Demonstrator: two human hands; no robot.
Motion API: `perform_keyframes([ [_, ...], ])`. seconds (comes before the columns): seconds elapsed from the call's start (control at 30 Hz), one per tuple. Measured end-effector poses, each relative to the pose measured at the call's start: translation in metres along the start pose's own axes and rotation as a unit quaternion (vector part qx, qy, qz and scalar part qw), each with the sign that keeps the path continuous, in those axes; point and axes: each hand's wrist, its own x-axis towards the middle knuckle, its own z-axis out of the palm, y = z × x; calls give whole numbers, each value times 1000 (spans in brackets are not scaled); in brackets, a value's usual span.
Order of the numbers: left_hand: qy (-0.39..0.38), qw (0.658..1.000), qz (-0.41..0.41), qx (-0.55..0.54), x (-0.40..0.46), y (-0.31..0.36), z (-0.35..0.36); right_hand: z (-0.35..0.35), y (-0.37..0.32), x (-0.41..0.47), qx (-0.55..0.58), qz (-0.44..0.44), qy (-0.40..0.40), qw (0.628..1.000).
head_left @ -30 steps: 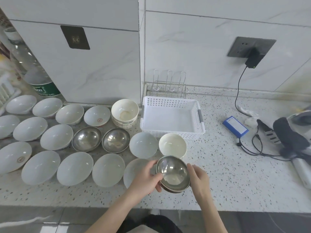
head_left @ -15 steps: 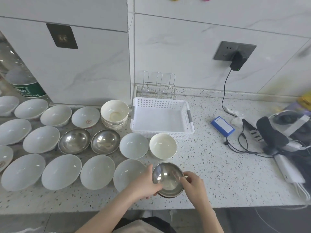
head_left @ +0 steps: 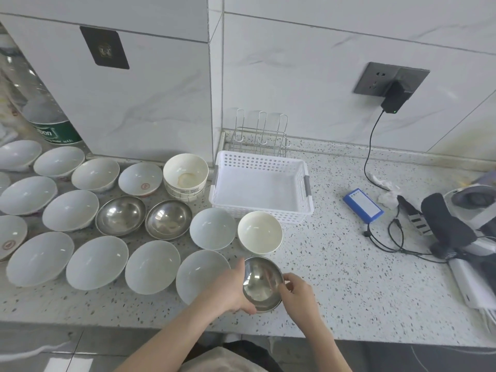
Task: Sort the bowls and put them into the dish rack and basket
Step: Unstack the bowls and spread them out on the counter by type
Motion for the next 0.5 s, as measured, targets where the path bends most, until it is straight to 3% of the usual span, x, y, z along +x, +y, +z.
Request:
perform_keyframes([
  [0.33, 27, 999, -32, -2, 9, 3, 7, -12, -5, 11, -58, -6, -47, 997],
  [0.5, 115, 983, 3, -144, 9, -16, -11, -23, -22, 14, -112, 25, 48, 992],
])
